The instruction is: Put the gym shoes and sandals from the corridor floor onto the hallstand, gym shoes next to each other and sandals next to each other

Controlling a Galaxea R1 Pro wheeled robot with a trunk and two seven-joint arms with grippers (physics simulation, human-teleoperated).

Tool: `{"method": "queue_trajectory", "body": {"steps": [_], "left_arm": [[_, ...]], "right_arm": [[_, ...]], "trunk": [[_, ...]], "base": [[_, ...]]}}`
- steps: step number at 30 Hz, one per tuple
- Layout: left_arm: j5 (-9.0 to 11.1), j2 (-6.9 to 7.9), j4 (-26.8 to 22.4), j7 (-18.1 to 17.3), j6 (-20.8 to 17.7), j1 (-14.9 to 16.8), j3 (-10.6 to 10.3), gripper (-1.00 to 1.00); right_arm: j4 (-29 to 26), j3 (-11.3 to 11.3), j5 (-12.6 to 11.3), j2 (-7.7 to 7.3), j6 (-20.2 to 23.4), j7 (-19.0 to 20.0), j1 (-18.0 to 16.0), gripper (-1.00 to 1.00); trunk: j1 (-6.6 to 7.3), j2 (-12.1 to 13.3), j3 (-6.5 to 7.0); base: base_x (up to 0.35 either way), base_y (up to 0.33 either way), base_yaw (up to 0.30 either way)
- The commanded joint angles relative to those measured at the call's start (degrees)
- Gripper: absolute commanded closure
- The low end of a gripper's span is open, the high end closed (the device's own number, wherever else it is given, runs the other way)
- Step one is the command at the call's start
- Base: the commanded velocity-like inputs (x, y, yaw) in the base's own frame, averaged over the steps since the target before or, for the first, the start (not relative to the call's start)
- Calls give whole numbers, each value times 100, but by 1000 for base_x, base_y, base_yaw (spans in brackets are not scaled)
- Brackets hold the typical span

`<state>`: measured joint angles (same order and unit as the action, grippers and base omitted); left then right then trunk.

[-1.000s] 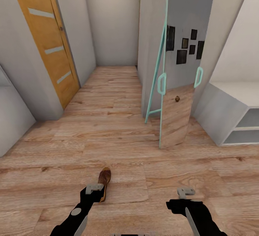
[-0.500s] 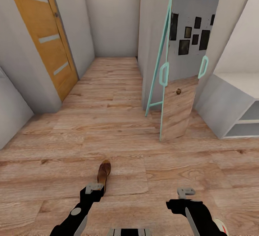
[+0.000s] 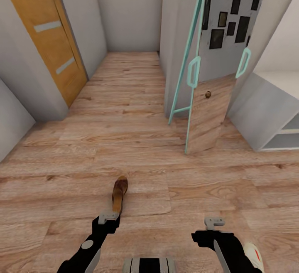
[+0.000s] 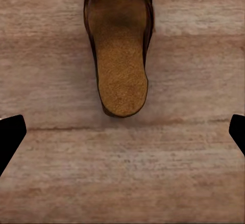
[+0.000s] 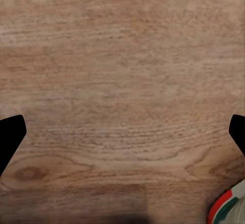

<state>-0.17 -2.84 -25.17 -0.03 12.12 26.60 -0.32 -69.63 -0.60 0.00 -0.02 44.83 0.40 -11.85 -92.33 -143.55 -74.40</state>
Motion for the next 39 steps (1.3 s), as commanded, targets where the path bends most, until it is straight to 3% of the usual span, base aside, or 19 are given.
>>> {"method": "queue_trajectory", "body": {"steps": [1,14,39], "left_arm": [[-2,-1,4,0,18,3,-3,-100],[-4,2,4,0,18,3,-3,-100],[-4,11,-99,11,29,10,5,-100]], "right_arm": [[-6,-2,0,0,26,4,-2,-100],[-4,-2,0,2,26,4,-2,-100],[1,13,25,1,11,-15,-2,-100]], "trunk": [[-1,-3,-36],[-35,-21,-446],[-35,-21,-526]], "base": [[0,0,0],[0,0,0],[30,0,0]]}}
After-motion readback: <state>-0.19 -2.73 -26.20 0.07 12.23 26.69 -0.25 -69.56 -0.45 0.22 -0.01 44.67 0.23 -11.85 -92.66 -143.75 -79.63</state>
